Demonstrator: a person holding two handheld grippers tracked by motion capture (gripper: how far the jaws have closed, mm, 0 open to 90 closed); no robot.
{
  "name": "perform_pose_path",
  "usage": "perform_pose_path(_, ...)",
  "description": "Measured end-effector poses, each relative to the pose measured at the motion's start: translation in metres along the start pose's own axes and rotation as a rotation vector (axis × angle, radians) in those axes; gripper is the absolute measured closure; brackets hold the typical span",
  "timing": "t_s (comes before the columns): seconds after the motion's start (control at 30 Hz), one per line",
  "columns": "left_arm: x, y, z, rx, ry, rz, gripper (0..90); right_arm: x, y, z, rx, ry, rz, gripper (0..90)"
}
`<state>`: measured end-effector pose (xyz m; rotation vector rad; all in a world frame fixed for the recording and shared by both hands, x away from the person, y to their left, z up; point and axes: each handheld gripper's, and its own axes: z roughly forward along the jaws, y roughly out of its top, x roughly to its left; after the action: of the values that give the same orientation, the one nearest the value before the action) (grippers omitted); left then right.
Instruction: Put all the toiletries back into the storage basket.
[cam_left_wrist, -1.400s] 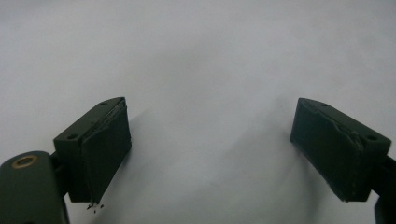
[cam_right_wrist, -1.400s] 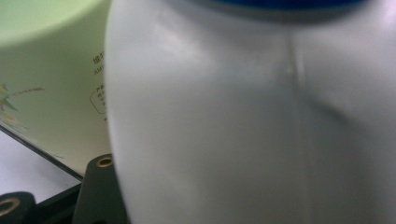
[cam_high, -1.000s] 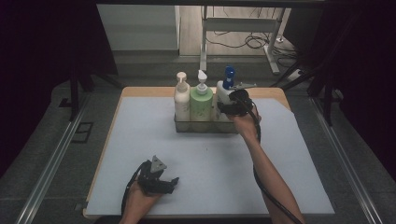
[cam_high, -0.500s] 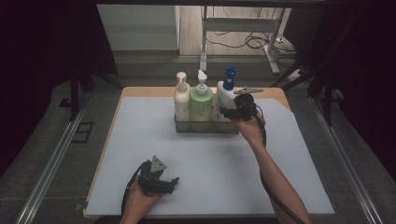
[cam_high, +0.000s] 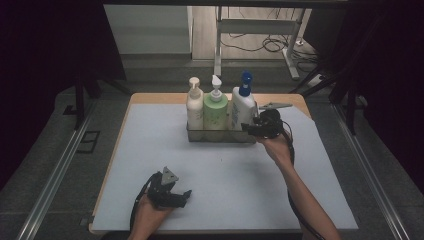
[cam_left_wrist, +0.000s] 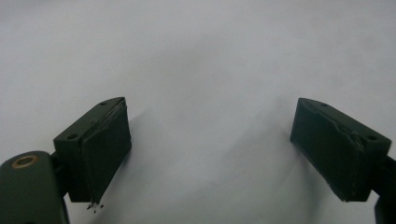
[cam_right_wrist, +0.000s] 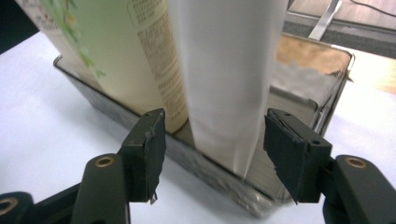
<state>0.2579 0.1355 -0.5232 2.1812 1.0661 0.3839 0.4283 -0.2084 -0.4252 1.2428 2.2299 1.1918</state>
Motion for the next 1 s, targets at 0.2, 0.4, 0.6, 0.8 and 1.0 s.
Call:
perform_pose_path(0.2,0.0,0.0,0.0,0.0,0.0,0.0,11.9,-0.004,-0.01,-0.01,-0.001,0.011,0.001,48.6)
perform_pose_path(0.4,0.0,0.0,0.0,0.0,0.0,0.001,12.0,-0.012,-0.013,-0.015,0.007,-0.037,-0.005,64.5)
perform_pose_path(0.6,0.0,0.0,0.0,0.0,0.0,0.0,11.9,-0.027,-0.012,-0.008,0.001,-0.074,0.037,80.6)
perform_pose_path(0.8,0.0,0.0,0.0,0.0,-0.001,0.0,12.0,-0.032,-0.008,0.005,0.013,-0.1,0.043,89.3)
perform_pose_path(1.0,0.0,0.0,0.0,0.002,0.0,0.002,11.9,-0.031,-0.004,0.02,0.043,-0.117,0.038,89.7)
